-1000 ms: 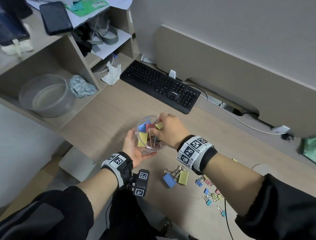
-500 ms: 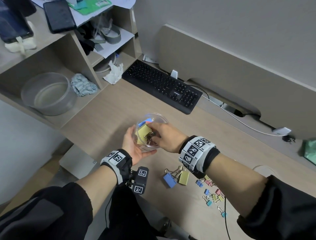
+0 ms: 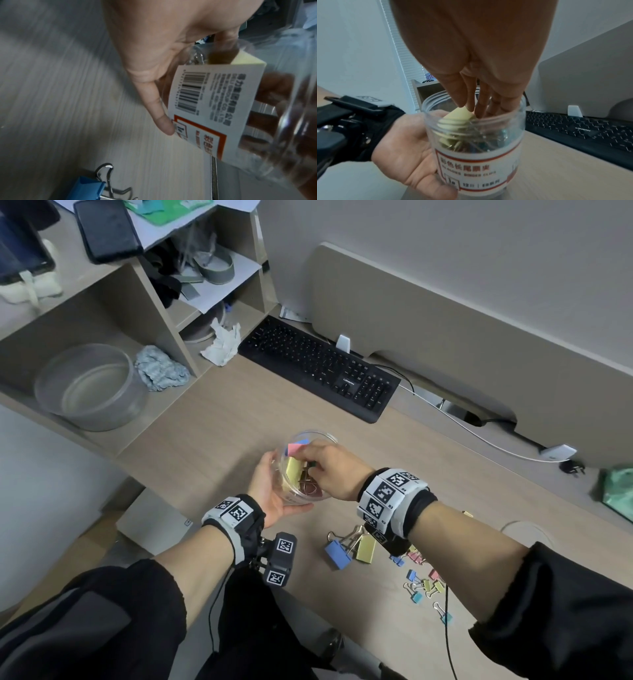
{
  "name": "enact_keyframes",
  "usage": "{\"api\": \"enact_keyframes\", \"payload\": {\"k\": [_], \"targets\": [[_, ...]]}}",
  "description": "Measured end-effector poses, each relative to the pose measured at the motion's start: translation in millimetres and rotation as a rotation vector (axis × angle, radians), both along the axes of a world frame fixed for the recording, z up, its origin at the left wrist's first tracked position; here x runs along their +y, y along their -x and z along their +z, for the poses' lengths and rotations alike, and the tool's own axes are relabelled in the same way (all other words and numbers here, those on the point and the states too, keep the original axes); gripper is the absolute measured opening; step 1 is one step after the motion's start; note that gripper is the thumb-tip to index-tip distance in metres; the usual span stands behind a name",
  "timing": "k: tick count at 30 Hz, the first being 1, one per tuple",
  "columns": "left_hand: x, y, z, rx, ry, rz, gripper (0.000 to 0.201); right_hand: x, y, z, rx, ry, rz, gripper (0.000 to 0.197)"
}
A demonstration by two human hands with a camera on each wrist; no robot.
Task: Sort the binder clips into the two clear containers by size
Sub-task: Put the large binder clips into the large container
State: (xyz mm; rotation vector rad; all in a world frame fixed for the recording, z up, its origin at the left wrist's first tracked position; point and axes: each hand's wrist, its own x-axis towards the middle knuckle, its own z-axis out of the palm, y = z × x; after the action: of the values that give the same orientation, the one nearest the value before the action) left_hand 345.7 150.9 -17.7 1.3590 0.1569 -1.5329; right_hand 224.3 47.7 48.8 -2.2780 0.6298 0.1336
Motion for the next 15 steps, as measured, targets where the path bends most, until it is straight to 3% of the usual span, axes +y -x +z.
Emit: {"api": "enact_keyframes", "payload": {"k": [5,7,11,15], "targets": [[-0.2,7.0,2.9,-0.004,0.007,-0.009,0.065,1.9,-1.1,0.6,-0.019,-0.001,0.049,0.046],[1.9,5.6,0.8,0.023,0.014,0.031,0.068,-1.3,0.7,3.4,-0.088,-0.085,-0.055,0.044],[7.2,-3.6,-6.8,0.051,-0.014,0.135,0.068,-17.6,11.6,2.1,-0.171,-0.040,-0.260,0.029],[16.5,-13.7,-13.8,0.056,-0.038,0.219,0.062,-26.9,32.9,-11.7,-0.103,-0.061,-0.360,0.020]]}}
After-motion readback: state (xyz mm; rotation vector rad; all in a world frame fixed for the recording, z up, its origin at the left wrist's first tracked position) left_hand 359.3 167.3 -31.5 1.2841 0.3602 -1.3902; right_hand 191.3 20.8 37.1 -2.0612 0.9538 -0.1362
